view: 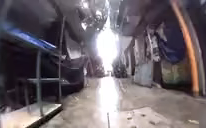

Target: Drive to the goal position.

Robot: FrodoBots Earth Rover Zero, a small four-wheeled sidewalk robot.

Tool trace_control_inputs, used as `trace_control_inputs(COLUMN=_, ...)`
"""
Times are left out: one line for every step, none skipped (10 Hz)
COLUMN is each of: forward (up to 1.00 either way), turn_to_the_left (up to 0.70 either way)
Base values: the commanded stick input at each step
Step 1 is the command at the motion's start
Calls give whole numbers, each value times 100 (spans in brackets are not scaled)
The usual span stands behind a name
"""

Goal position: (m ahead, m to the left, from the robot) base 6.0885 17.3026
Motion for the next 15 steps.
trace_control_inputs(forward=99, turn_to_the_left=-39)
trace_control_inputs(forward=99, turn_to_the_left=-28)
trace_control_inputs(forward=99, turn_to_the_left=0)
trace_control_inputs(forward=99, turn_to_the_left=0)
trace_control_inputs(forward=99, turn_to_the_left=4)
trace_control_inputs(forward=99, turn_to_the_left=30)
trace_control_inputs(forward=99, turn_to_the_left=0)
trace_control_inputs(forward=99, turn_to_the_left=0)
trace_control_inputs(forward=99, turn_to_the_left=0)
trace_control_inputs(forward=99, turn_to_the_left=0)
trace_control_inputs(forward=99, turn_to_the_left=0)
trace_control_inputs(forward=99, turn_to_the_left=0)
trace_control_inputs(forward=99, turn_to_the_left=0)
trace_control_inputs(forward=99, turn_to_the_left=6)
trace_control_inputs(forward=99, turn_to_the_left=37)
